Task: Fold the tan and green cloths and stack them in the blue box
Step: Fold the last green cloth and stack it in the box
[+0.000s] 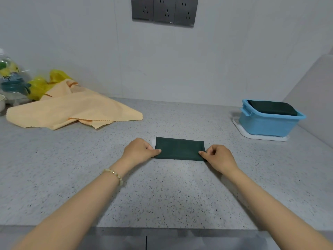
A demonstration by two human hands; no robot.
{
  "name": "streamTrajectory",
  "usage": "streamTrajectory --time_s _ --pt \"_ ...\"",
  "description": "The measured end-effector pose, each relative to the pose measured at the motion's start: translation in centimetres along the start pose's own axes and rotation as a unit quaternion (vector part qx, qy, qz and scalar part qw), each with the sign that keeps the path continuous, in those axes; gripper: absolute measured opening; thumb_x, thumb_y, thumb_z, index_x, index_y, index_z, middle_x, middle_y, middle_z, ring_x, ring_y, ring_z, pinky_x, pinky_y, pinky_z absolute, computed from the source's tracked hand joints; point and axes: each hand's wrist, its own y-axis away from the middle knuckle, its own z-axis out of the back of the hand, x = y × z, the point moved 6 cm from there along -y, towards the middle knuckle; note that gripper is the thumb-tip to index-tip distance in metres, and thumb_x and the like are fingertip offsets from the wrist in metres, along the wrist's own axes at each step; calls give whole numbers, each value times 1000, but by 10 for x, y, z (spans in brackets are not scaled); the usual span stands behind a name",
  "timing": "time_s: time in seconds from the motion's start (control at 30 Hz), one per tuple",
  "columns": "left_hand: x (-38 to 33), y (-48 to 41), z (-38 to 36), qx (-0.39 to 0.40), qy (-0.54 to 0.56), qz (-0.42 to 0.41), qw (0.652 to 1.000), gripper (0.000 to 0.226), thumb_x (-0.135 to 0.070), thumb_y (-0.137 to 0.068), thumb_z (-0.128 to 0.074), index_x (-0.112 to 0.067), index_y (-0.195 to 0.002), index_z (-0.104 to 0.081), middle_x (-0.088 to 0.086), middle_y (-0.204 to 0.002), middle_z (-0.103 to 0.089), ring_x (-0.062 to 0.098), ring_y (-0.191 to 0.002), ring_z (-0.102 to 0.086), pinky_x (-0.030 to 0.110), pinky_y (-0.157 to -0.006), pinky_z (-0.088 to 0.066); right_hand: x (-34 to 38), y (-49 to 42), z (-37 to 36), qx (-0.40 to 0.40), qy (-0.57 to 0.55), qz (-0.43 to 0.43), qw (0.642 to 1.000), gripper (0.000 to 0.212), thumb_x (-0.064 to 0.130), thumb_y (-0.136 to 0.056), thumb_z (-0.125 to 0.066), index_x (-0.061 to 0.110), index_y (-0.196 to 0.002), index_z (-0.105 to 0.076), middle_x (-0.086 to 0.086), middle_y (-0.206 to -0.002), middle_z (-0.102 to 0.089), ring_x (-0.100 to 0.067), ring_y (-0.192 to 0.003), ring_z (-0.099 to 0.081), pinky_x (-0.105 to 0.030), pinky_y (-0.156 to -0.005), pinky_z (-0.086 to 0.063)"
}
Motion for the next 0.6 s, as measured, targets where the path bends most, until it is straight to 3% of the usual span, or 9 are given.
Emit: streamTrajectory --time_s 0.07,0.13,0.2,0.33,0.37,0.43,0.5,0.6 --pt "-2 -5 1 31 -22 21 999 36 -39 -79 -74 -15 -54 -66 -8 -55 -59 13 -61 -55 26 -72 -46 16 4 5 -47 44 62 996 19 29 -83 -69 17 -94 -57 2 -100 -59 -17 -91 -55 -29 -81 -43" --pt "-6 -9 1 58 -49 31 997 33 -39 -80 -73 -12 -61 -68 -1 -59 -58 12 -59 -50 26 -70 -42 38 10 0 -63 101 157 980 41 28 -89 -62 17 -127 -53 2 -134 -51 -18 -122 -47 -33 -107 -33" --pt "-10 -10 1 79 -62 37 994 31 -38 -80 -73 -11 -65 -70 0 -64 -60 11 -62 -51 26 -71 -43 60 14 -15 -28 123 227 966 49 32 -96 -50 18 -142 -41 3 -151 -35 -16 -139 -30 -33 -118 -17" --pt "-19 -11 4 68 -122 15 990 24 -36 -79 -74 -13 -79 -65 1 -79 -61 16 -79 -56 29 -75 -44 82 8 -55 52 166 254 952 49 32 -103 -30 17 -149 -25 3 -157 -19 -12 -146 -12 -30 -117 1" --pt "-23 -11 5 44 -142 -6 989 28 -34 -77 -74 -15 -92 -61 3 -95 -59 18 -91 -55 30 -81 -44 83 4 -63 68 179 248 950 48 31 -104 -27 16 -149 -24 3 -158 -19 -13 -146 -11 -31 -117 1" --pt "-35 -10 1 30 -179 -76 980 57 -26 -78 -72 -17 -128 -46 5 -128 -46 21 -119 -43 33 -97 -38 79 0 -74 93 203 236 946 47 29 -104 -23 16 -149 -24 2 -157 -20 -12 -146 -13 -32 -118 1" --pt "-46 -8 -11 57 -224 -152 961 67 -17 -86 -62 -17 -146 -30 4 -147 -34 22 -135 -28 32 -109 -26 75 -1 -79 91 204 234 946 47 28 -104 -21 16 -149 -25 3 -157 -23 -11 -145 -15 -31 -117 1" --pt "-46 -9 -33 75 -298 -187 933 52 -22 -102 -33 -12 -151 -18 4 -157 -21 19 -145 -14 30 -117 -9 72 -3 -82 84 198 233 948 47 27 -104 -22 17 -149 -24 4 -156 -23 -10 -144 -16 -29 -117 2"
